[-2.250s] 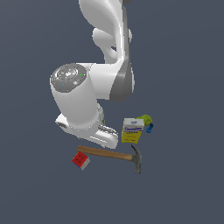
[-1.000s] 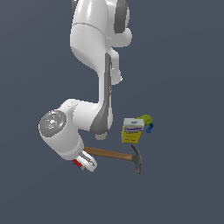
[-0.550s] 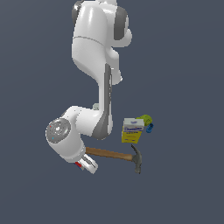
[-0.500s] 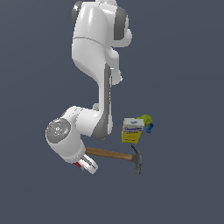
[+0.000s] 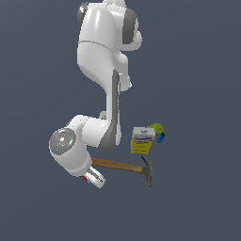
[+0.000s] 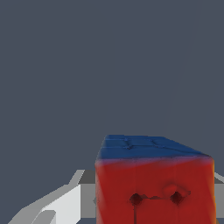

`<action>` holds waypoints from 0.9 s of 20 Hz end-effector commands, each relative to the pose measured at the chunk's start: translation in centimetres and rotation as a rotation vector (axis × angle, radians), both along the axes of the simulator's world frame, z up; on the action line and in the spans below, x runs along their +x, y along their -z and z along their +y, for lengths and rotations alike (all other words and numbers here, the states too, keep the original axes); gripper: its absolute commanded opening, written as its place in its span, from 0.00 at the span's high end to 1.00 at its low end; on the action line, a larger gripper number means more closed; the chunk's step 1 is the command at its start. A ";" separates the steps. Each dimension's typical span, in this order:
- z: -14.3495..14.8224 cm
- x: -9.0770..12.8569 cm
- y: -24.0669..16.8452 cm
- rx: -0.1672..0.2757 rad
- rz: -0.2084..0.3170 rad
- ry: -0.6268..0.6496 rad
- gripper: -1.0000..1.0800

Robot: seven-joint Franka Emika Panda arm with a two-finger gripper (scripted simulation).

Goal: Pick up a designated object from a clutter of objects.

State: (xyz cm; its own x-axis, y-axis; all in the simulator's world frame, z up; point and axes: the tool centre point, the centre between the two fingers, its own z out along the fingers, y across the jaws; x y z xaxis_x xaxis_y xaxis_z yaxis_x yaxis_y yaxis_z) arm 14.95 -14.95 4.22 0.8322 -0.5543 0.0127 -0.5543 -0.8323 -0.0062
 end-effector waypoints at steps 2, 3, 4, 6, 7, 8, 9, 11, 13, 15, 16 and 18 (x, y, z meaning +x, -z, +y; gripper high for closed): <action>0.0 -0.5 0.9 0.002 0.014 0.000 1.00; 0.0 -0.5 0.9 0.002 0.014 0.000 1.00; 0.0 -0.5 0.9 0.002 0.014 0.000 1.00; 0.1 0.0 0.0 0.000 0.000 -0.001 1.00; 0.1 0.0 -0.1 0.000 0.000 -0.001 1.00; 0.2 0.0 -0.2 0.000 0.000 -0.001 1.00; 0.3 -0.1 -0.3 0.000 0.000 -0.001 1.00; 0.6 -0.2 -0.6 0.000 0.000 -0.001 1.00; 1.0 -0.4 -1.0 0.000 0.000 -0.001 1.00; 1.6 -0.7 -1.6 0.000 0.000 -0.001 1.00; 2.0 -0.9 -1.9 0.000 0.000 -0.001 1.00; 2.8 -1.3 -2.7 0.001 0.001 -0.001 1.00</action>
